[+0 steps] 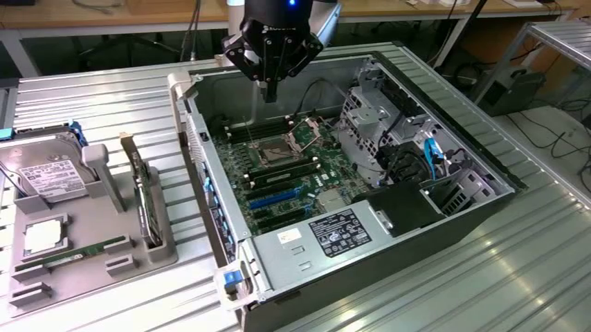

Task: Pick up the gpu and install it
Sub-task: 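Reach for the gpu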

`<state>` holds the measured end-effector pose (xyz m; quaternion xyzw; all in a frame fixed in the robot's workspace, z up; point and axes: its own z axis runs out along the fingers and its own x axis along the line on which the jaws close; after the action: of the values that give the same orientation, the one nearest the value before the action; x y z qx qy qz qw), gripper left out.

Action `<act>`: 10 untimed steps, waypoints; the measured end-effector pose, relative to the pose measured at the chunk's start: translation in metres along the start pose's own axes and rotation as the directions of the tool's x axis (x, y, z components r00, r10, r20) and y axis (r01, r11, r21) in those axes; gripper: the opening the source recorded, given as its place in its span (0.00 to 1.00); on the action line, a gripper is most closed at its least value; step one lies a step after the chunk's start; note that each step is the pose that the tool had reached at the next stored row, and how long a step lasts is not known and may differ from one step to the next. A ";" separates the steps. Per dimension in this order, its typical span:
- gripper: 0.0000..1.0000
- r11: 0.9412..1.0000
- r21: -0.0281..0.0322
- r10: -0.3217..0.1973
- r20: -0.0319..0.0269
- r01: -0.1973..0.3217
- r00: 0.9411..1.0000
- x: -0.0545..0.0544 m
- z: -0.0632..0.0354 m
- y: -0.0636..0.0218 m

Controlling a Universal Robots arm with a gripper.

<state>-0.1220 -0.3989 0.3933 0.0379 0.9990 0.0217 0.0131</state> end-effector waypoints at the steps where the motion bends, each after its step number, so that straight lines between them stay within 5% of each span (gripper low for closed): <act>1: 0.11 1.000 0.000 0.000 0.000 0.000 1.000 0.000 0.0000 0.0000; 4: 0.11 1.000 0.000 0.000 0.000 0.000 1.000 0.005 -0.0002 -0.0019; 10: 0.11 1.000 0.000 0.000 0.000 0.000 1.000 0.031 -0.0011 -0.0089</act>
<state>-0.1534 -0.4055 0.3933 0.0378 0.9990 0.0217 0.0131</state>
